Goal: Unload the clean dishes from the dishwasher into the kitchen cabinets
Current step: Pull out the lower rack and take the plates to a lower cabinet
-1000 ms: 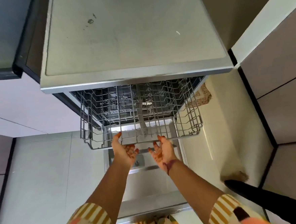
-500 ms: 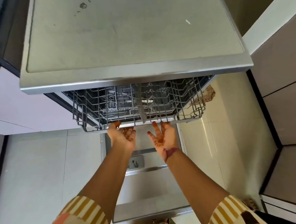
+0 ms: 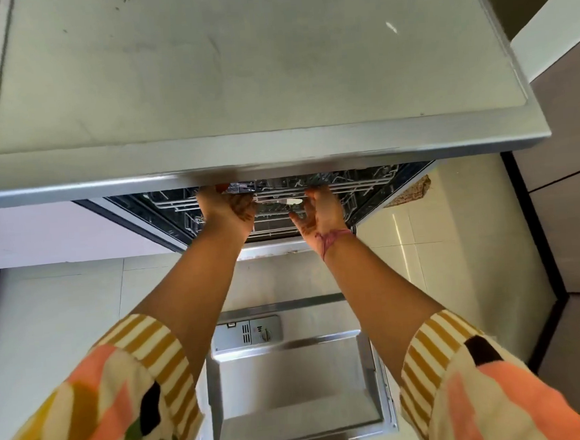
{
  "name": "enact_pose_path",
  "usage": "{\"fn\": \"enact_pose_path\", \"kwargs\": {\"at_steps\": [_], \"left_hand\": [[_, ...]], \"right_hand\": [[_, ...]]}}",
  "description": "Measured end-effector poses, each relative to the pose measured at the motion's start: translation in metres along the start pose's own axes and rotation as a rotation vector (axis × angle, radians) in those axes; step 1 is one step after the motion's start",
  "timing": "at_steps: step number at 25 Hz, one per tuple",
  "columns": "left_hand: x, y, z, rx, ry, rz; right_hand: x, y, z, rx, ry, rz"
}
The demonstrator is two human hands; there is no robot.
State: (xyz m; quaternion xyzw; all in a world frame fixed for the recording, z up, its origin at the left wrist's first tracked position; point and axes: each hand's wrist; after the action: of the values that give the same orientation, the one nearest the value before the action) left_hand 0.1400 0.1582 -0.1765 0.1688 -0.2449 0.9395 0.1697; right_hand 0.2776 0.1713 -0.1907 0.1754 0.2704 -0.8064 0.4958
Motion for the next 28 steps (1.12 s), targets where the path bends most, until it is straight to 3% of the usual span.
{"fn": "enact_pose_path", "kwargs": {"at_steps": [5,7,8,10,12,13,15,18,23,25,28], "left_hand": [[-0.003,0.016,0.006,-0.081,0.005,-0.012],[-0.011,0.031,-0.001,-0.066,-0.020,-0.086],[-0.019,0.039,-0.007,-0.027,-0.054,-0.209],[-0.042,0.059,-0.025,0.068,-0.143,-0.748],[-0.070,0.087,-0.057,0.034,-0.260,-1.350],[-0.082,0.099,-0.076,-0.028,-0.276,-1.539],[-0.100,0.112,-0.116,-0.169,-0.335,-1.808],[-0.108,0.104,-0.173,-0.234,-0.586,-2.176],[-0.123,0.096,-0.220,-0.251,-0.742,-2.368],[-0.126,0.094,-0.218,-0.220,-0.777,-2.308],[-0.124,0.093,-0.203,-0.143,-0.826,-2.240]], "right_hand": [[0.022,0.021,-0.005,-0.059,0.104,-0.026],[0.032,0.032,-0.015,-0.037,0.138,0.114],[0.039,0.037,-0.022,-0.021,0.145,0.290],[0.053,0.047,-0.038,0.024,0.172,0.845],[0.074,0.056,-0.067,-0.028,0.210,1.387],[0.084,0.059,-0.085,-0.087,0.228,1.568],[0.098,0.058,-0.122,-0.168,0.319,1.777],[0.103,0.050,-0.173,-0.147,0.485,1.876],[0.124,0.072,-0.223,-0.068,0.652,2.020],[0.124,0.073,-0.227,-0.009,0.761,1.961],[0.119,0.068,-0.216,0.049,0.736,1.892]]}}
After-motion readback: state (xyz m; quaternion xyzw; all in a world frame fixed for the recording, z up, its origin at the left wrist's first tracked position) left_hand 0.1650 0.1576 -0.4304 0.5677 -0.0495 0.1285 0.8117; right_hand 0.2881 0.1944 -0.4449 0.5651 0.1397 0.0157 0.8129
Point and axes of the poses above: each hand's wrist, its own z-axis away from the middle knuckle, its own y-axis out of the back of the hand, x = y × z, and after that the axes turned 4 degrees about z, right-handed
